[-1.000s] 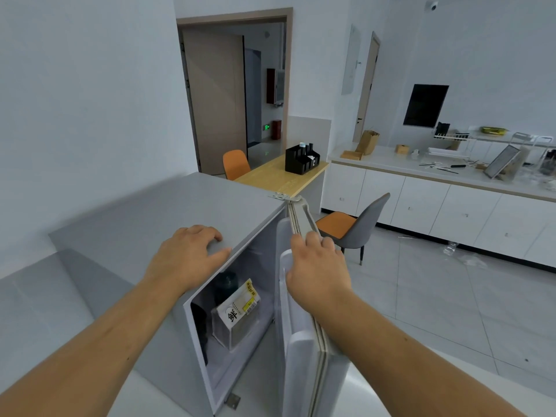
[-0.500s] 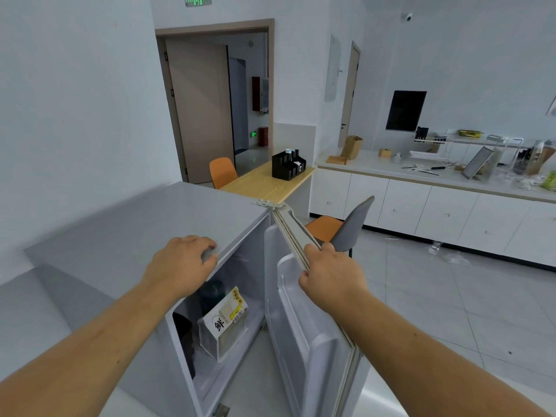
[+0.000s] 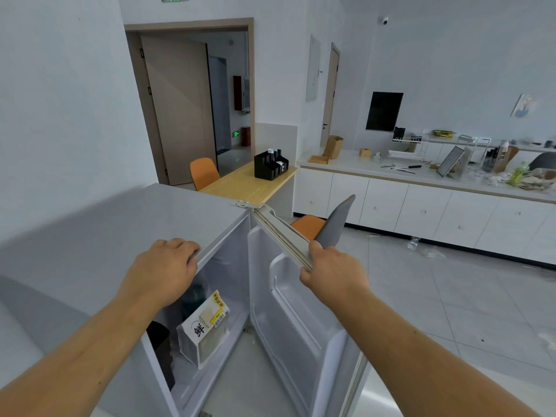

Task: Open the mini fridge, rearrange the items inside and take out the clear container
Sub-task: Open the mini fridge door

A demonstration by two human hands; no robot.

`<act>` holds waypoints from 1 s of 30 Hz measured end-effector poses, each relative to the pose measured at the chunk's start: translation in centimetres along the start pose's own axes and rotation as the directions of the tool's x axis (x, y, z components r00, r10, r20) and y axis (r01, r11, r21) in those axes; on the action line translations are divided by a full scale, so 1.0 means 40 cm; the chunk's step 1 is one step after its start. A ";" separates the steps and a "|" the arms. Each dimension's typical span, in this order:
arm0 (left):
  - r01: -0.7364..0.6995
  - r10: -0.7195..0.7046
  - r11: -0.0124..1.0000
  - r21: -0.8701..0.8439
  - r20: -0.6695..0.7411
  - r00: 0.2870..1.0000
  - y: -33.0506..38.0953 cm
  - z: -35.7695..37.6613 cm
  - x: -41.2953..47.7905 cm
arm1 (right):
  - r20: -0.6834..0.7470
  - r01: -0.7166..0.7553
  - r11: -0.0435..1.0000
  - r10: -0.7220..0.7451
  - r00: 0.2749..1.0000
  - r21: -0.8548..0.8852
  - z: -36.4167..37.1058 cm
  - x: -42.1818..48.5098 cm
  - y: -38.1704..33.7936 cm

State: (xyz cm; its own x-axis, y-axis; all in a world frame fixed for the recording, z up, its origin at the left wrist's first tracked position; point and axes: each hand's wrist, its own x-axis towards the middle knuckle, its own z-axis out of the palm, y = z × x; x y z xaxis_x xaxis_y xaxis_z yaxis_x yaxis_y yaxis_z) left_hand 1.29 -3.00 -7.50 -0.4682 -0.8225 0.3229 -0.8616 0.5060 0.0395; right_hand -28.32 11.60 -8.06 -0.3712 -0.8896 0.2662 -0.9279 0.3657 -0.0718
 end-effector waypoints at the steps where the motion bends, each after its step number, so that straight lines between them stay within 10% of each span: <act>1: 0.000 0.000 1.000 0.003 0.001 1.000 0.002 -0.002 -0.001 | -0.002 -0.007 1.000 0.007 1.000 0.001 0.000 0.001 0.009; 30: -0.005 0.003 1.000 -0.026 -0.060 0.998 -0.002 0.003 0.000 | -0.017 -0.160 0.987 0.160 0.987 0.035 0.042 0.122 0.219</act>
State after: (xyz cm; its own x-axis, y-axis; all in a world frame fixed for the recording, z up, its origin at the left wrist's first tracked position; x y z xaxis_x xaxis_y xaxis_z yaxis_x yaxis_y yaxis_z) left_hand 1.31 -3.07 -7.60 -0.4581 -0.8038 0.3796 -0.8541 0.5163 0.0626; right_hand -38.30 10.00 -9.00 -0.5146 -0.8145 0.2680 -0.8573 0.4934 -0.1469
